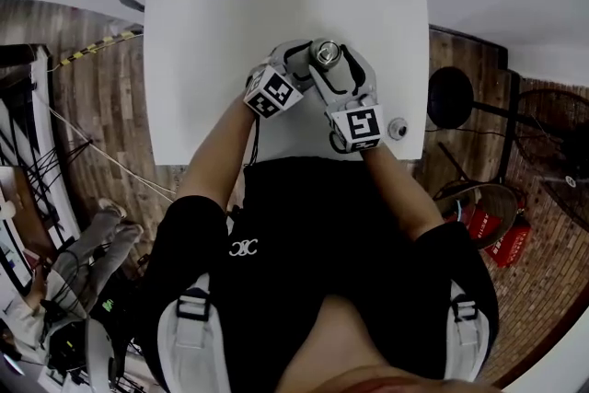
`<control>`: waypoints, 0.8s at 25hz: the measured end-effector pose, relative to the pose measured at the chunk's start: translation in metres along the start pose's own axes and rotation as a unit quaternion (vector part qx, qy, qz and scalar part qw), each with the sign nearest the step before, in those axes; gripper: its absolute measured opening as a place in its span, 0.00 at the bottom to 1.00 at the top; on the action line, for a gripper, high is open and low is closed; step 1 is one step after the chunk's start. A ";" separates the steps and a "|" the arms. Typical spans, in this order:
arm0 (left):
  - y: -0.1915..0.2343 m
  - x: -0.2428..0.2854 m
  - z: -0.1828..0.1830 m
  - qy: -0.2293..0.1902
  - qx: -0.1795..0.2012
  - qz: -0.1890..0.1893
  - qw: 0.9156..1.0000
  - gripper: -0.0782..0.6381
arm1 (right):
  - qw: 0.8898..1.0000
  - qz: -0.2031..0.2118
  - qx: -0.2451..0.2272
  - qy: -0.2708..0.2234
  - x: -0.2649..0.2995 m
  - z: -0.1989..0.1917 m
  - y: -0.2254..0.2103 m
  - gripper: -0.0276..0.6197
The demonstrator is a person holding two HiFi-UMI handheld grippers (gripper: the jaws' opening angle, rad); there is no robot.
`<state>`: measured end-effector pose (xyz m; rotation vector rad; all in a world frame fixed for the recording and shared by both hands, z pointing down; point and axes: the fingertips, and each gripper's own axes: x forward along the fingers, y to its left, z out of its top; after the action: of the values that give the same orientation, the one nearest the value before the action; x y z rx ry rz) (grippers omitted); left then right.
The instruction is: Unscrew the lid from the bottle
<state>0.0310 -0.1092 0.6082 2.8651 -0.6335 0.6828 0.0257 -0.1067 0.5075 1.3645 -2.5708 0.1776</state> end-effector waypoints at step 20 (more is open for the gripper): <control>0.001 0.001 0.001 -0.002 -0.001 -0.002 1.000 0.60 | 0.986 0.149 -0.064 0.025 0.011 -0.005 -0.005 0.44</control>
<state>0.0316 -0.1109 0.6074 2.8672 -0.6281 0.6747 0.0244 -0.1176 0.5156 0.9149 -2.6796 0.0911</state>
